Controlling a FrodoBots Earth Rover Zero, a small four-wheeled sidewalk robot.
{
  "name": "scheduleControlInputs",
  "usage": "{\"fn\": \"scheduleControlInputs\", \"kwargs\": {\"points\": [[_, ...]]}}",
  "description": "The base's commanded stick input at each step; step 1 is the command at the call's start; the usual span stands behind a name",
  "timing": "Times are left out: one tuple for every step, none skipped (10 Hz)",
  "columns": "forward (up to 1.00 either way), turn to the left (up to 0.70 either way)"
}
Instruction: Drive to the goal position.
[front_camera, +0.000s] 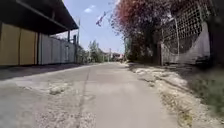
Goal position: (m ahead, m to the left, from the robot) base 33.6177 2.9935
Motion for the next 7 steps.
{"fn": "scheduleControlInputs", "kwargs": {"points": [[1.0,-0.02],[1.0,-0.02],[1.0,-0.02],[1.0,-0.02],[1.0,-0.02],[1.0,-0.04],[1.0,-0.23]]}}
